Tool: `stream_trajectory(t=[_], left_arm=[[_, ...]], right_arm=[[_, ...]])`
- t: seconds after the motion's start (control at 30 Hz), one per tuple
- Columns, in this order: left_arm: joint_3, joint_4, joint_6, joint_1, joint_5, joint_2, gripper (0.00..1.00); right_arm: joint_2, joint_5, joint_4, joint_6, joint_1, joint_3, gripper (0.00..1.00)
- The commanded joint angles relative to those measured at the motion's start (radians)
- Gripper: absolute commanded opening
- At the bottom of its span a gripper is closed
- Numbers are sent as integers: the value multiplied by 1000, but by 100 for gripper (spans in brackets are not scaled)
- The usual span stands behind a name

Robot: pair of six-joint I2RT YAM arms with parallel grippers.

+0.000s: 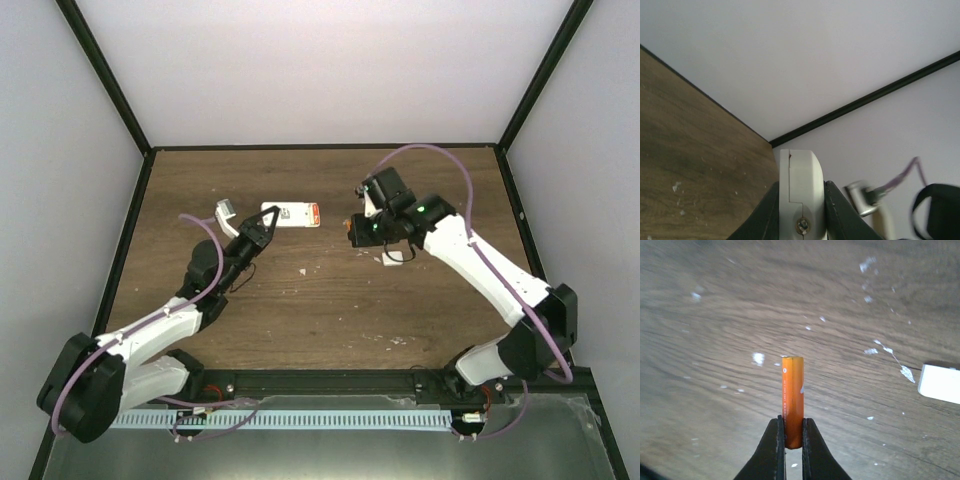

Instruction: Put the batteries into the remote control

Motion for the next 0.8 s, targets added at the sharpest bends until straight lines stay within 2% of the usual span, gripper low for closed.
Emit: stream_trajectory(t=[0.0,0.23,0.77], left_arm=[[-20,123,-56,-18,23,43,0],[-11,145,-61,-96,-64,76,0],[21,118,-109,-188,-198,124,0]], right_arm=[[-16,-77,-156,57,8,98,1],[25,-130,-185,71,22,212,1],[114,-159,-224,55,30,274,1]])
